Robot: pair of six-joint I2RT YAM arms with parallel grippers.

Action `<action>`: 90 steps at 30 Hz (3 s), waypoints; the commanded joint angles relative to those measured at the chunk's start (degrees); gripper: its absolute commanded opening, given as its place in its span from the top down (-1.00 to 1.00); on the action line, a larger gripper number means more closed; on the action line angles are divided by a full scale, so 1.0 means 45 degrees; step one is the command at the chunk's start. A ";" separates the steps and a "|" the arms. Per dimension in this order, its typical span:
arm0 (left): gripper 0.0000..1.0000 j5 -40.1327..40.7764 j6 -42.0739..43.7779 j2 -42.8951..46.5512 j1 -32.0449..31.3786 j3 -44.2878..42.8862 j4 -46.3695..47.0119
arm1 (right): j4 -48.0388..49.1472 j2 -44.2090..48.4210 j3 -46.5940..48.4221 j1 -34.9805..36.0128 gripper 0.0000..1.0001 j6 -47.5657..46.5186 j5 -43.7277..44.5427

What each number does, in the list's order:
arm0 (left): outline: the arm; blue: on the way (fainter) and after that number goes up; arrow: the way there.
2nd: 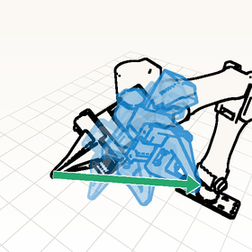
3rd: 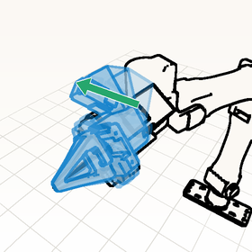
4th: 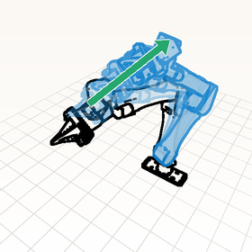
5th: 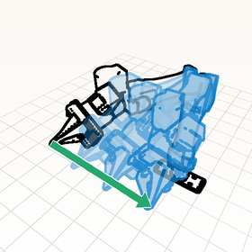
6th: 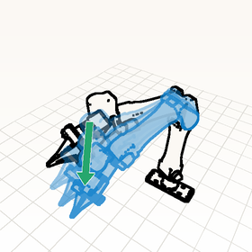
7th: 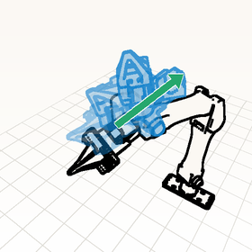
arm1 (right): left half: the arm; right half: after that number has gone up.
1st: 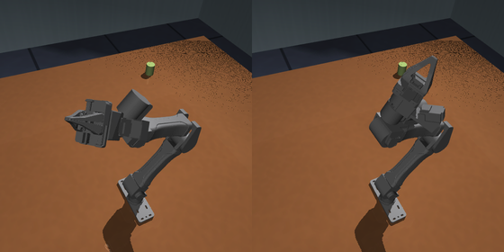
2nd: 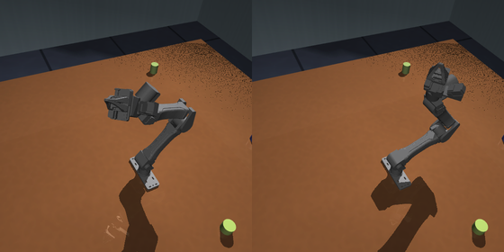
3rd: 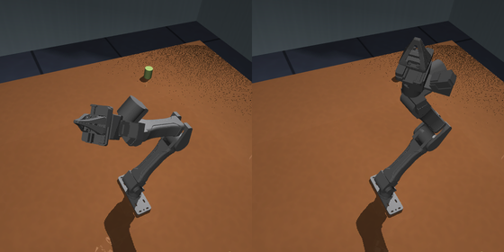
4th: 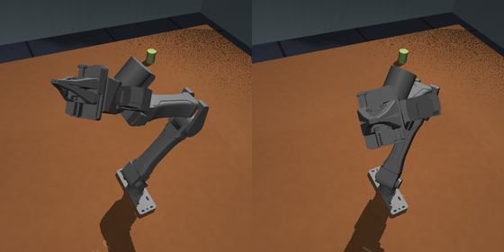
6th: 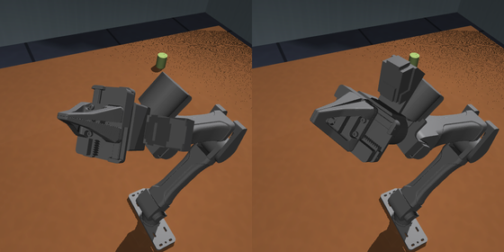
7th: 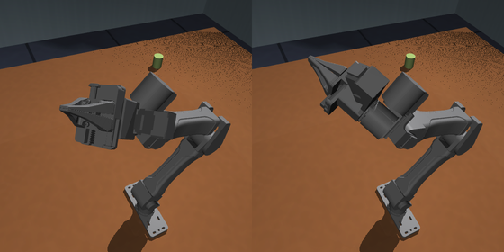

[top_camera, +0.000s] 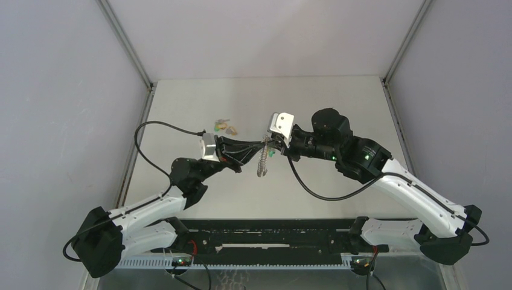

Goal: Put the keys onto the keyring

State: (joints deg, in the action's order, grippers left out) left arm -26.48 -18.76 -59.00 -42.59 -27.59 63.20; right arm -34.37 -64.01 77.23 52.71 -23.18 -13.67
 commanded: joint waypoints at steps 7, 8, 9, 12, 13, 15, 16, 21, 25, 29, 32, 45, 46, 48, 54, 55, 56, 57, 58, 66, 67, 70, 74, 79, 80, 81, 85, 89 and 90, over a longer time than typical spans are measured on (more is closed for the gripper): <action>1.00 0.1993 -0.0474 -0.0199 -0.0282 0.0630 0.2820 | 0.1668 -0.0055 -0.0614 0.0720 1.00 0.0767 0.0055; 1.00 0.2202 -0.0502 -0.0207 -0.0282 0.0701 0.3050 | 0.1738 0.0015 -0.0685 0.0762 1.00 0.0758 0.0075; 1.00 0.2355 -0.0538 -0.0208 -0.0282 0.0783 0.3175 | 0.1825 0.0097 -0.0779 0.0764 1.00 0.0757 0.0087; 1.00 0.2667 -0.0694 -0.0267 -0.0283 0.0942 0.3532 | 0.2230 0.0402 -0.1098 0.0734 0.98 0.0844 0.0128; 0.99 0.2679 -0.0725 -0.0272 -0.0299 0.0937 0.3548 | 0.2443 0.0504 -0.1292 0.0744 0.96 0.0904 0.0128; 0.99 0.2764 -0.0732 -0.0272 -0.0363 0.0962 0.3591 | 0.2882 0.0649 -0.1418 0.0738 0.94 0.1108 0.0075; 0.99 0.2777 -0.0701 -0.0263 -0.0392 0.0940 0.3592 | 0.3078 0.0667 -0.1718 0.0747 0.92 0.1184 -0.0006; 1.00 0.2804 -0.0669 -0.0194 -0.0438 0.0964 0.3593 | 0.2988 0.0702 -0.1797 0.0768 0.87 0.1294 0.0141; 0.99 0.2752 -0.0721 -0.0182 -0.0458 0.0942 0.3596 | 0.3146 0.0892 -0.1964 0.0748 1.00 0.1275 0.0413; 0.99 0.2715 -0.0708 -0.0167 -0.0521 0.0917 0.3593 | 0.3401 0.0832 -0.2026 0.0712 1.00 0.1249 -0.0067; 0.99 0.2690 -0.0686 -0.0236 -0.0574 0.0878 0.3610 | 0.3787 0.0823 -0.2011 0.0700 1.00 0.1351 -0.0881; 1.00 0.2419 -0.0736 -0.0141 -0.0614 0.0940 0.3679 | 0.3690 0.1933 -0.2041 -0.1783 0.72 0.2005 -0.4177; 0.99 0.2304 -0.0774 -0.0158 -0.0614 0.0923 0.3716 | 0.3648 0.2014 -0.2030 -0.2235 0.67 0.2042 -0.4546; 1.00 0.1975 -0.0843 -0.0179 -0.0614 0.0850 0.3731 | 0.3613 0.2111 -0.2023 -0.2775 0.61 0.2055 -0.5438; 0.99 0.0915 -0.1124 -0.0266 -0.0614 0.0498 0.3730 | 0.3963 0.1784 -0.2026 -0.3470 0.51 0.2025 -0.7047; 1.00 0.0727 -0.1182 -0.0267 -0.0617 0.0455 0.3744 | 0.4051 0.1692 -0.2026 -0.3529 0.51 0.2009 -0.7273; 1.00 0.0499 -0.1226 -0.0289 -0.0614 0.0386 0.3730 | 0.4150 0.1600 -0.2021 -0.3590 0.50 0.1983 -0.7550; 1.00 0.0387 -0.1270 -0.0304 -0.0614 0.0350 0.3734 | 0.4248 0.1516 -0.2023 -0.3620 0.50 0.1989 -0.7724; 1.00 0.0278 -0.1295 -0.0318 -0.0614 0.0302 0.3730 | 0.4301 0.1442 -0.2023 -0.3641 0.49 0.1987 -0.7914; 0.99 -0.0251 -0.1489 -0.0357 -0.0615 0.0049 0.3732 | 0.4664 0.0868 -0.2026 -0.3681 0.48 0.2096 -0.8713; 1.00 -0.0280 -0.1503 -0.0357 -0.0614 0.0025 0.3732 | 0.4668 0.0806 -0.2026 -0.3685 0.48 0.2093 -0.8829; 1.00 -0.0287 -0.1514 -0.0314 -0.0624 0.0010 0.3749 | 0.4642 0.0645 -0.2021 -0.3681 0.49 0.2118 -0.9185; 0.99 -0.0302 -0.1560 -0.0290 -0.0614 -0.0058 0.3769 | 0.4596 0.0445 -0.2012 -0.3686 0.52 0.2109 -0.9539; 1.00 -0.0334 -0.1592 -0.0251 -0.0617 -0.0091 0.3788 | 0.4423 0.0249 -0.2025 -0.3686 0.57 0.2058 -0.9701; 1.00 -0.0345 -0.1592 -0.0258 -0.0614 -0.0090 0.3793 | 0.4401 0.0209 -0.2026 -0.3676 0.59 0.2071 -0.9721; 1.00 -0.0375 -0.1609 -0.0232 -0.0614 -0.0107 0.3793 | 0.4404 0.0160 -0.2026 -0.3675 0.60 0.2058 -0.9760; 1.00 -0.0501 -0.1638 -0.0257 -0.0614 -0.0108 0.3804 | 0.4471 0.0087 -0.2019 -0.3684 0.74 0.2076 -0.9785; 0.98 -0.0478 -0.1624 -0.0265 -0.0615 0.0019 0.3788 | 0.4426 0.0163 -0.2025 -0.3803 1.00 0.2095 -0.9672; 0.93 -0.0404 -0.1557 -0.0230 -0.0624 0.0112 0.3778 | 0.4182 0.0211 -0.1911 -0.3834 1.00 0.2000 -0.9557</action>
State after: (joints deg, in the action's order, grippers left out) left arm -27.66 -25.08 -60.75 -45.06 -23.68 76.69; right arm -16.14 -63.66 67.64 36.25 -14.13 -57.21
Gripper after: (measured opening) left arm 0.007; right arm 0.013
